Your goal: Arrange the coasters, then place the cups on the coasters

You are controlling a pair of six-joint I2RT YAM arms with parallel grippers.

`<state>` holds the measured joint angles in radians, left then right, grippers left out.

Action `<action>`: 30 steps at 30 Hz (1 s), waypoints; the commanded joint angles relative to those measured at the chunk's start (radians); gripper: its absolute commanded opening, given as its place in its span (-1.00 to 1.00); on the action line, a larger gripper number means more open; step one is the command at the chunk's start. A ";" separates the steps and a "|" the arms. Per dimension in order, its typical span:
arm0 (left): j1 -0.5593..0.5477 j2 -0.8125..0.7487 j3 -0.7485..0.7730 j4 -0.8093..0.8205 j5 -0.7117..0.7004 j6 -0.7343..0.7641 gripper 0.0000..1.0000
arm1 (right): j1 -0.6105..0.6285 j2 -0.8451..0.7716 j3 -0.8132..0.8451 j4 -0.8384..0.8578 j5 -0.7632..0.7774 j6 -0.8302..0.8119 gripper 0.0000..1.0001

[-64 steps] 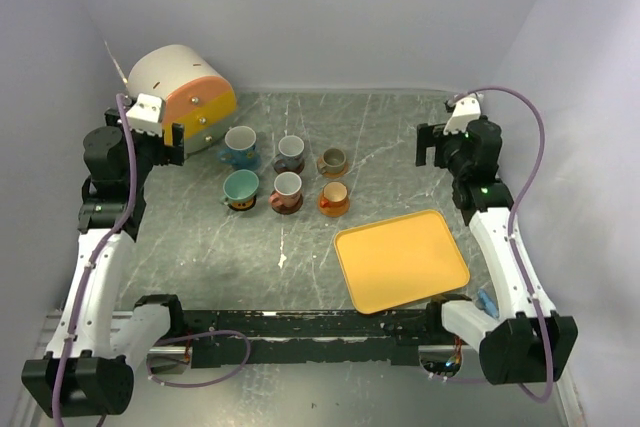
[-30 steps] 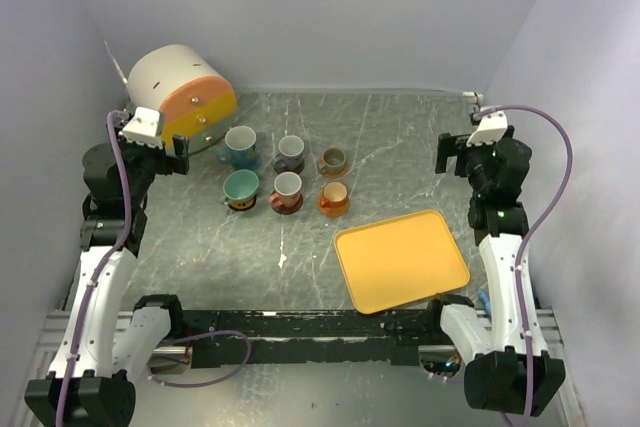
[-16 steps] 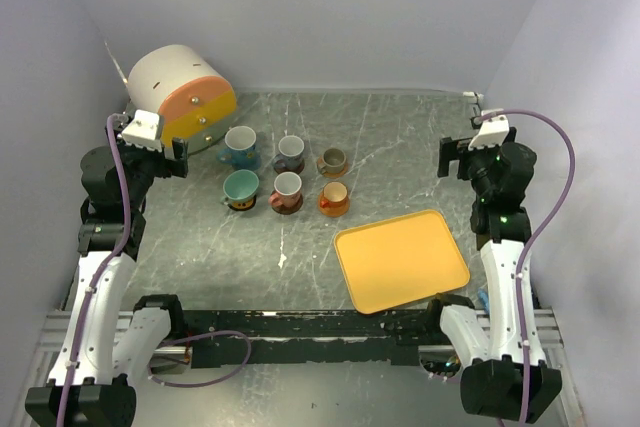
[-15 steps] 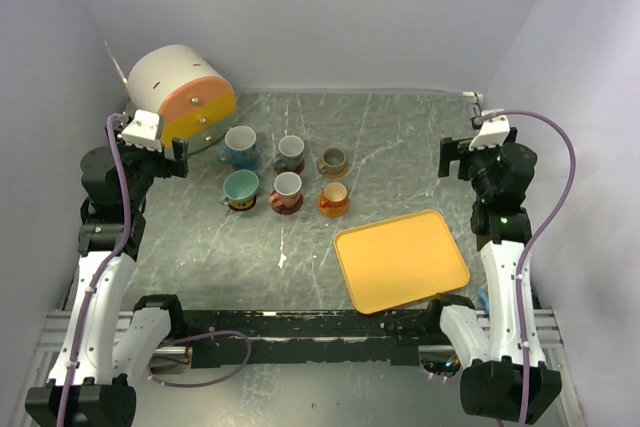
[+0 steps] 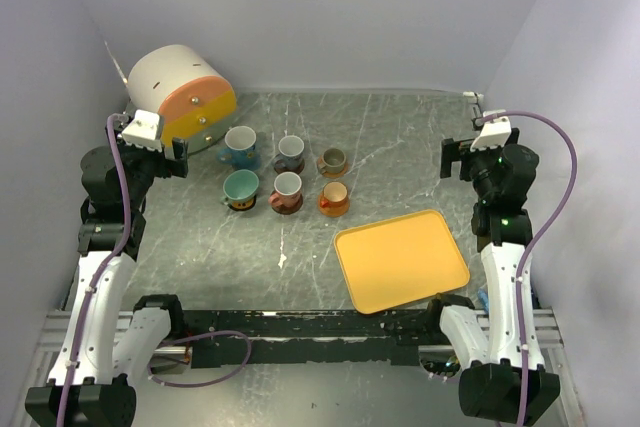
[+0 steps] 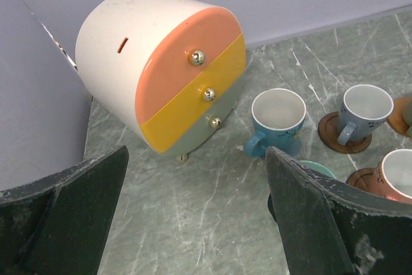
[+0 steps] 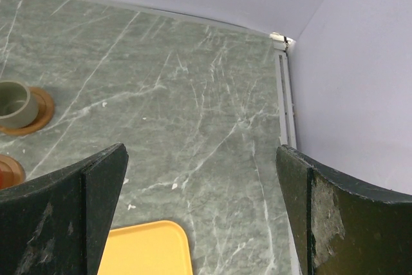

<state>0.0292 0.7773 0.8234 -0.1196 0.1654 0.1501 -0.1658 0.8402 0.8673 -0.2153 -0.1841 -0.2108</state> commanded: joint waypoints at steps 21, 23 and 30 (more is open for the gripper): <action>0.016 0.002 0.016 0.000 0.015 0.012 0.98 | -0.011 -0.002 -0.005 -0.012 -0.009 -0.016 1.00; 0.016 0.003 0.015 0.001 0.016 0.012 0.98 | -0.011 -0.001 -0.004 -0.011 -0.008 -0.016 1.00; 0.017 0.006 0.015 0.000 0.018 0.016 0.98 | -0.011 0.001 -0.004 -0.013 -0.002 -0.016 1.00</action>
<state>0.0341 0.7853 0.8234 -0.1200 0.1661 0.1539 -0.1692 0.8413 0.8673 -0.2241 -0.1883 -0.2214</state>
